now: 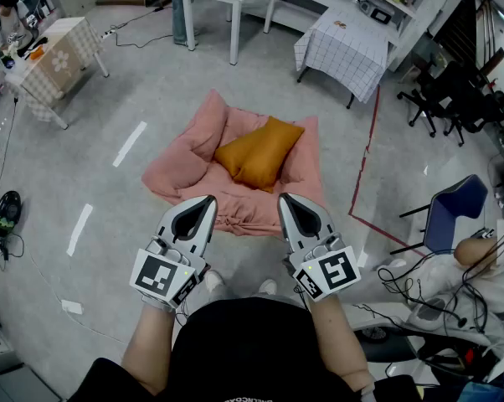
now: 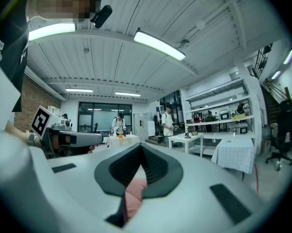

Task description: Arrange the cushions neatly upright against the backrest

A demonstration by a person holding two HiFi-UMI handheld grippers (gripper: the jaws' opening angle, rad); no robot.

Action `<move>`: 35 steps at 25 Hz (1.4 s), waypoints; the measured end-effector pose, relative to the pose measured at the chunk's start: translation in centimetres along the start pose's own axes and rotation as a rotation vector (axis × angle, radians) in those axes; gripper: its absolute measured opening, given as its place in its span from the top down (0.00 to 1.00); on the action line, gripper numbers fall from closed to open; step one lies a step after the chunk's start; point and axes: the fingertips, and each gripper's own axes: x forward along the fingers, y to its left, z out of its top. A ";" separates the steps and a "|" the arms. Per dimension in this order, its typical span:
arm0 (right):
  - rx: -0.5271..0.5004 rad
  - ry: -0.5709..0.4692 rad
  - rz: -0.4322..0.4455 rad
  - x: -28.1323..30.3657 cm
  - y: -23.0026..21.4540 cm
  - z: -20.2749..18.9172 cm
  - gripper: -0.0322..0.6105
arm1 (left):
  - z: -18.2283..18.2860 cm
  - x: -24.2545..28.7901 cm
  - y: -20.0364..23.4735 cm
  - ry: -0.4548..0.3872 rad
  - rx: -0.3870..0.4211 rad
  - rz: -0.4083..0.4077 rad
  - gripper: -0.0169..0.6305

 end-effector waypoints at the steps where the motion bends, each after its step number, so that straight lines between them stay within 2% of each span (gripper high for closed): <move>1: -0.005 0.001 -0.004 0.1 1.0 -0.3 0.94 | -0.4 -0.9 0.6 0.006 0.005 0.010 0.96; 5: -0.048 0.014 -0.022 0.8 4.7 -1.8 0.94 | -1.9 -4.0 2.8 0.003 0.016 0.030 0.96; 10: -0.050 0.030 -0.034 2.9 3.9 -1.5 0.94 | -0.7 -2.8 5.1 -0.048 -0.130 0.022 0.96; 13: -0.016 0.035 -0.062 3.4 2.8 -1.4 0.94 | -0.6 -2.3 6.4 -0.039 -0.173 0.009 0.96; 22: -0.015 0.087 -0.130 5.1 -0.8 -2.6 0.94 | -3.1 -0.9 8.4 0.039 -0.136 0.006 0.96; 35: 0.079 0.139 -0.055 11.8 -13.5 -5.5 0.94 | -5.6 9.5 11.1 0.172 -0.099 0.122 0.96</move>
